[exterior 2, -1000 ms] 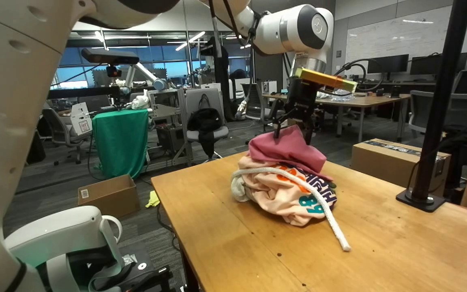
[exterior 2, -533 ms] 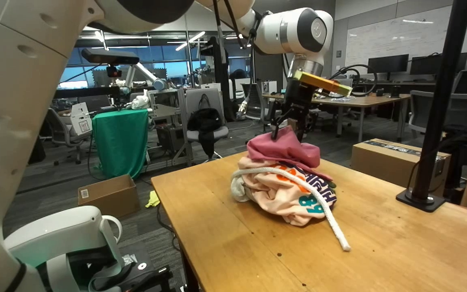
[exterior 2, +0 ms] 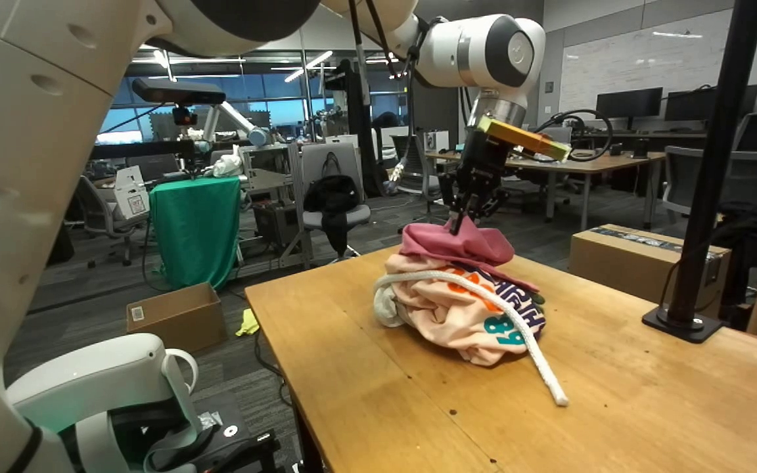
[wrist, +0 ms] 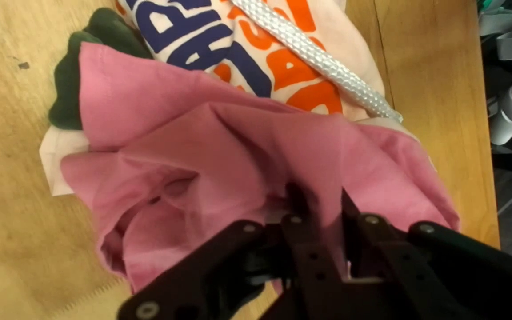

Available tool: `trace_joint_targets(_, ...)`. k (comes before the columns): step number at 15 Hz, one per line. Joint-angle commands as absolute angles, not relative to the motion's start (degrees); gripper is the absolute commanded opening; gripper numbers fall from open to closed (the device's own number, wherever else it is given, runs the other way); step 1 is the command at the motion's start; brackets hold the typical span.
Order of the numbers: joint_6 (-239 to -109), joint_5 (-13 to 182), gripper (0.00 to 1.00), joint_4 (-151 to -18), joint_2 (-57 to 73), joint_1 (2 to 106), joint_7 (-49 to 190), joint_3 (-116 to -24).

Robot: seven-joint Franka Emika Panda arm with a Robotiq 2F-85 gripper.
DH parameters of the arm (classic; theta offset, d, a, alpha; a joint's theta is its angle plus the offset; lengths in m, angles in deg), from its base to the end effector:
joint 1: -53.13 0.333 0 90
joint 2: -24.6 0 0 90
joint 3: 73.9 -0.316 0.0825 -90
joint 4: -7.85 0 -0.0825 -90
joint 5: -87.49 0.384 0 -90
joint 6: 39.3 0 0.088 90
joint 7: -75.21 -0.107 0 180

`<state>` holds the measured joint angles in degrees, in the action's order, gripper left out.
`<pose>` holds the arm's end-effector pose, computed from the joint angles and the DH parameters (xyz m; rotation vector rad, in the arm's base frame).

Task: Separate the objects on the table.

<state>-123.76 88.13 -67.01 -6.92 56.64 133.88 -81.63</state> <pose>0.6589 0.1140 0.4006 -2.3646 -1.6401 0.4542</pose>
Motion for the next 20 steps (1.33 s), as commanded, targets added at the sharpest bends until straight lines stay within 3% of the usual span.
trace_joint_targets(1,-122.54,88.37,0.04,-66.61,-6.72,55.94,133.67,-81.86)
trace_joint_targets(11,-131.89,89.14,0.08,-68.36,2.06,50.8,129.84,-78.61)
trace_joint_targets(20,-148.67,87.05,0.08,-76.48,11.94,44.71,121.62,-71.26)
